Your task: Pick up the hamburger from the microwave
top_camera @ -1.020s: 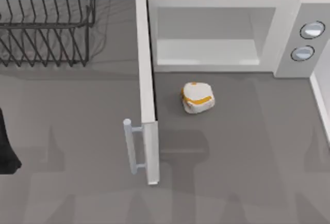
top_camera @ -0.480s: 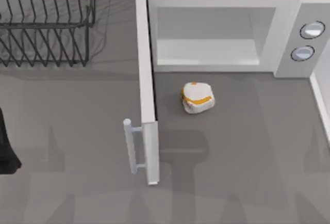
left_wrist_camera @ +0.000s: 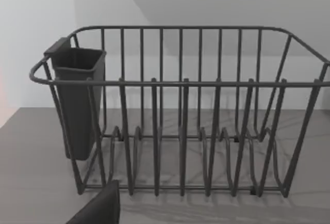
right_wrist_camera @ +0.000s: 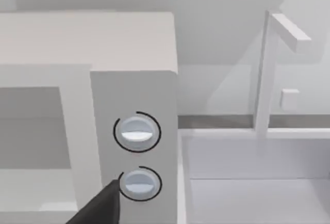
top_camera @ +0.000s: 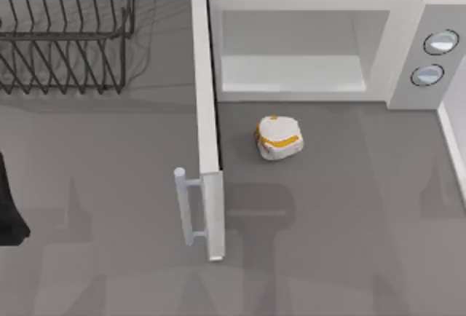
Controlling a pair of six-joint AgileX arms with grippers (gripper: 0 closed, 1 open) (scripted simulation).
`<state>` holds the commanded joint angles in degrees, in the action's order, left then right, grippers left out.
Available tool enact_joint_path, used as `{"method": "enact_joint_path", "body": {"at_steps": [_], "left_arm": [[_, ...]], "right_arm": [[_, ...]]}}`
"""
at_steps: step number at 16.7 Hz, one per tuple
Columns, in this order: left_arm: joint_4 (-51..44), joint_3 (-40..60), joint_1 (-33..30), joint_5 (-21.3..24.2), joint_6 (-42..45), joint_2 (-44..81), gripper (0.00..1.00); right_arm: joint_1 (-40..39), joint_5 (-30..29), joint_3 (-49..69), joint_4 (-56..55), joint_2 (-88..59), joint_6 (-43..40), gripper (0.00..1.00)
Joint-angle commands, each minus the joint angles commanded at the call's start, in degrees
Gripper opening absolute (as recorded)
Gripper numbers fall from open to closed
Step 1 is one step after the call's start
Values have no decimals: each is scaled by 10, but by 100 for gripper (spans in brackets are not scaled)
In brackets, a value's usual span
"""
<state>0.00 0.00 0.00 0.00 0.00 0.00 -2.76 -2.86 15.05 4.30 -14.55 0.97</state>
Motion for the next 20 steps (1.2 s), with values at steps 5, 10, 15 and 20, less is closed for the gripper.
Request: {"method": "enact_joint_path", "body": {"at_steps": [5, 10, 15, 20], "left_arm": [[0, 0, 0, 0, 0, 0, 100], [0, 0, 0, 0, 0, 0, 100], [0, 0, 0, 0, 0, 0, 100], [0, 0, 0, 0, 0, 0, 100]], "right_arm": [[-47, -48, 269, 71, -248, 17, 100], [-109, -110, 636, 159, -573, 41, 100], [-180, -180, 1063, 255, -940, 69, 100], [-254, -251, 1507, 348, -1319, 100, 100]]}}
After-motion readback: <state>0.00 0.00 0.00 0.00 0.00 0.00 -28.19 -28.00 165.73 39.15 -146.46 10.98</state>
